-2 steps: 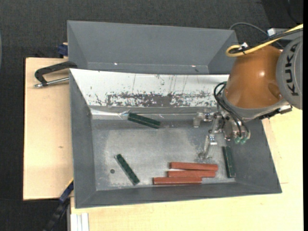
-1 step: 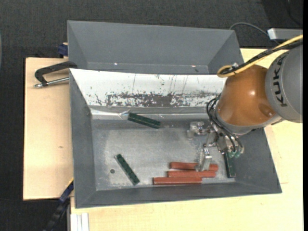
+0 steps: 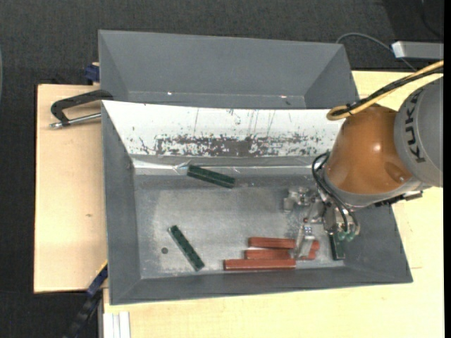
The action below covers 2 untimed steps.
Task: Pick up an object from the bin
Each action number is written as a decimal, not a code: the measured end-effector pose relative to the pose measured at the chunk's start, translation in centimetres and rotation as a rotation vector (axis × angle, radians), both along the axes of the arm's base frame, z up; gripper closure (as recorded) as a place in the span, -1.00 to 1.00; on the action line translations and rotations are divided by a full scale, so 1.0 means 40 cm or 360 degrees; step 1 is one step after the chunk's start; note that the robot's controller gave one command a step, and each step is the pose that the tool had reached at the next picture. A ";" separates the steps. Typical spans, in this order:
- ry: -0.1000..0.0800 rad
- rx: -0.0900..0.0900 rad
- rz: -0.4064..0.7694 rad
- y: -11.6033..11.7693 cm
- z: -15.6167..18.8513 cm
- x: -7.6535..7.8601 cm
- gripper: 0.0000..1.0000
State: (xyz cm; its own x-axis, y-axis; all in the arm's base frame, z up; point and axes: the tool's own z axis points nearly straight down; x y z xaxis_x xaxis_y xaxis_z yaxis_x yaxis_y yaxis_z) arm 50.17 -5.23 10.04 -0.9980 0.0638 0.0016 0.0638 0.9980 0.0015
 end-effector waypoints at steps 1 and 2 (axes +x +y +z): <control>-0.0001 0.0000 0.0219 0.124 -0.069 -0.015 1.00; -0.0001 0.0000 0.0219 0.124 -0.069 -0.015 1.00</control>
Offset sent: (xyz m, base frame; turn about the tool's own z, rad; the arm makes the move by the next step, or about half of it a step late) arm 0.0000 0.0000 0.0000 0.0000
